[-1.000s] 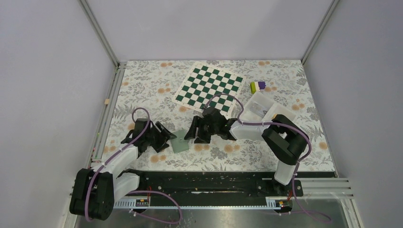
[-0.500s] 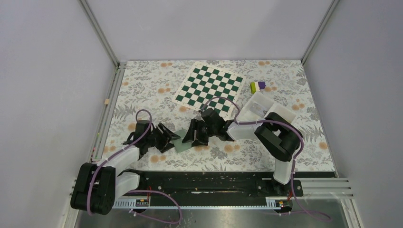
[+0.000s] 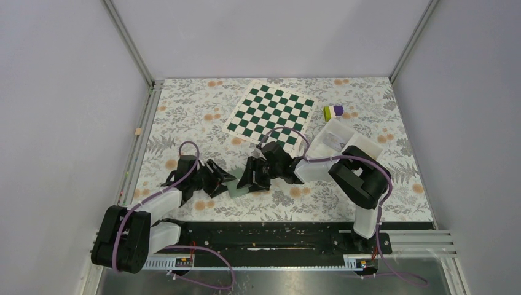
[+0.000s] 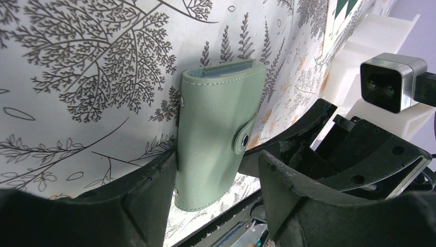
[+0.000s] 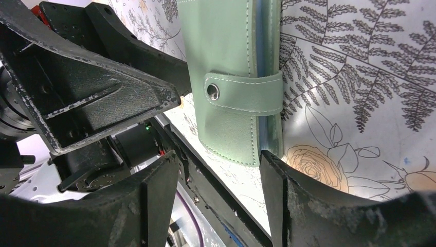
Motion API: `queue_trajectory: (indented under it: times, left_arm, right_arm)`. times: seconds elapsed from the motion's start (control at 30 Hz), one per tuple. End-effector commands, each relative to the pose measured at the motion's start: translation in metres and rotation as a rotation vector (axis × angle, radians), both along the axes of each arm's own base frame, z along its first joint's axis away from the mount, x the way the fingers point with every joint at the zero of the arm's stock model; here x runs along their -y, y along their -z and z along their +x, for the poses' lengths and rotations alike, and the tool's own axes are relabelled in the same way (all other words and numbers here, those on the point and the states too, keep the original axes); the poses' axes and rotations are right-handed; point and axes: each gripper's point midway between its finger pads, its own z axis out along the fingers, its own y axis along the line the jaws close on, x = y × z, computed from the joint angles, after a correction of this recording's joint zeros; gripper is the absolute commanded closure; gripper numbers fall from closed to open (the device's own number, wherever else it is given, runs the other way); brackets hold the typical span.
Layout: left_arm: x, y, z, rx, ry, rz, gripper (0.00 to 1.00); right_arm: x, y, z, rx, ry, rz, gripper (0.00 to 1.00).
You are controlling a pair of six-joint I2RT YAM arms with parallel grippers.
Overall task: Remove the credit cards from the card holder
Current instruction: Open the card holder at the center of the board.
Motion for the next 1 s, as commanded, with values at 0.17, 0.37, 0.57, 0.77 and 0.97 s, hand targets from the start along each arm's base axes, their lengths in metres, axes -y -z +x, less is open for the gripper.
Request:
queue_trajectory:
  times: [0.17,0.37,0.57,0.77,0.97]
  left_arm:
    - [0.009,0.013,-0.02,-0.05,0.05,-0.008,0.41]
    - [0.003,0.017,-0.021,-0.066,0.044,0.035,0.42]
    - [-0.013,0.024,-0.019,-0.058,0.006,0.138,0.45]
    - [-0.014,0.032,-0.025,-0.087,0.031,0.162,0.48]
    - [-0.003,0.036,-0.031,-0.112,0.071,0.134,0.54]
  right_arm:
    - [-0.011,-0.038,0.004,0.082,-0.025,0.115,0.36]
    - [0.016,-0.032,0.016,0.127,0.071,0.033,0.33]
    - [0.031,-0.037,0.023,0.205,0.036,-0.063,0.28]
    - [0.022,-0.028,0.03,0.195,0.014,-0.075,0.29]
    - [0.019,-0.012,0.041,0.166,0.01,-0.091,0.31]
